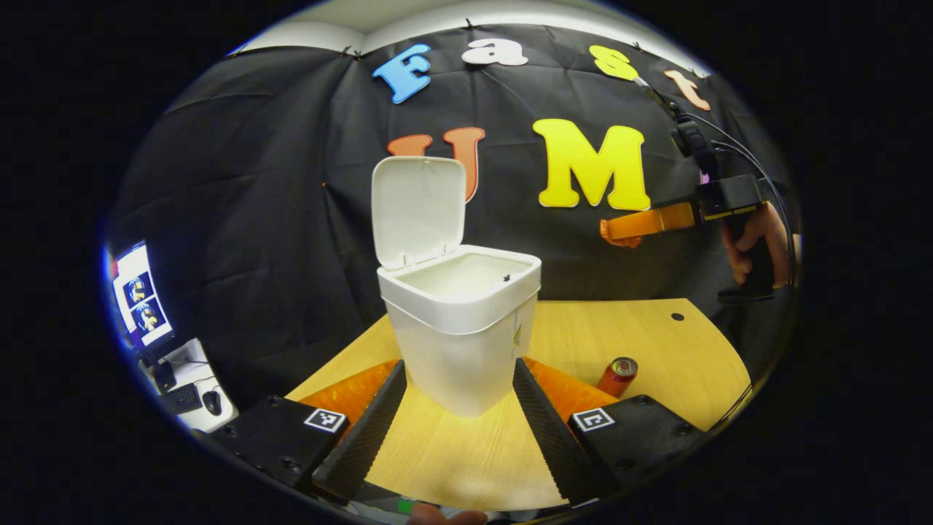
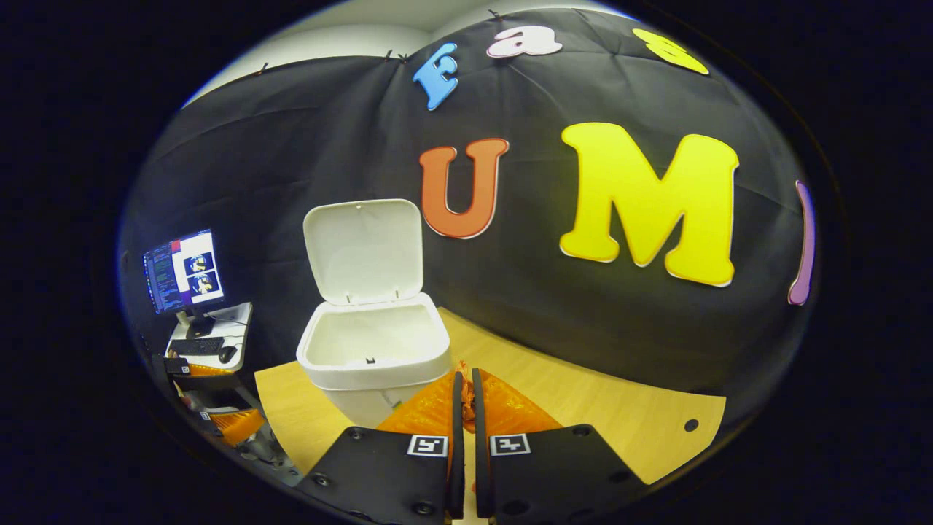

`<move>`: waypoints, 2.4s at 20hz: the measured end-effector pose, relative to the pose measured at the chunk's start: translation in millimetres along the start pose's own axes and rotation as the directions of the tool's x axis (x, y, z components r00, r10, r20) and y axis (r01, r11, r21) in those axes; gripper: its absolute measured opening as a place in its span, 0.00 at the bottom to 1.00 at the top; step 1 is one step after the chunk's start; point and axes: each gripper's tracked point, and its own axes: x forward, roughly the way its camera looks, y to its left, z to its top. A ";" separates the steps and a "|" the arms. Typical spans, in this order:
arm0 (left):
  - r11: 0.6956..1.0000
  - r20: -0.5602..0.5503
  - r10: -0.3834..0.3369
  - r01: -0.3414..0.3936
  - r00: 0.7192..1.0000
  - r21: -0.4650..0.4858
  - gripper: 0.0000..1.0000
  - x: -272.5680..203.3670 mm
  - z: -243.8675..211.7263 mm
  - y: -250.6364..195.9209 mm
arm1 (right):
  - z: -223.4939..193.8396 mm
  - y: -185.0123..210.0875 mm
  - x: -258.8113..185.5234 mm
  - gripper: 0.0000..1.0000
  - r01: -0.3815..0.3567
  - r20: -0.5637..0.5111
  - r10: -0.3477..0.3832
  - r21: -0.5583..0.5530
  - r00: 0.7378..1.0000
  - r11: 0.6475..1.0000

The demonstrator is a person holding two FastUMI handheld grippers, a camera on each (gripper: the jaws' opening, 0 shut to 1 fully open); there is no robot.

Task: Press the lid of the desktop garbage bin to open it, pick up the crumpled paper on the desktop and throw it into the bin, then pick up the pop can on the desktop and drop it into the bin, and finally close the garbage bin lid.

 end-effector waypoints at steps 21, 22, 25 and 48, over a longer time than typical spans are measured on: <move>0.987 0.017 0.158 -0.157 0.987 -0.033 0.96 -23.0 -4.9 65.4 | -8.3 108.6 121.1 0.48 -0.124 -0.073 0.118 -0.093 0.990 0.988; 0.988 0.021 0.151 -0.150 0.988 -0.030 0.96 -20.7 -4.0 63.8 | -6.0 107.3 119.9 0.54 -0.118 -0.068 0.113 -0.088 0.991 0.989; 0.992 0.025 0.120 -0.119 0.992 -0.026 0.97 -14.2 -2.1 56.7 | -0.1 102.4 112.2 0.68 -0.106 -0.050 0.102 -0.069 0.993 0.992; 0.880 0.033 -0.468 0.463 0.883 0.105 0.97 32.2 -11.1 -164.4 | -25.8 -97.9 -140.2 0.92 0.375 0.082 -0.390 0.153 0.917 0.914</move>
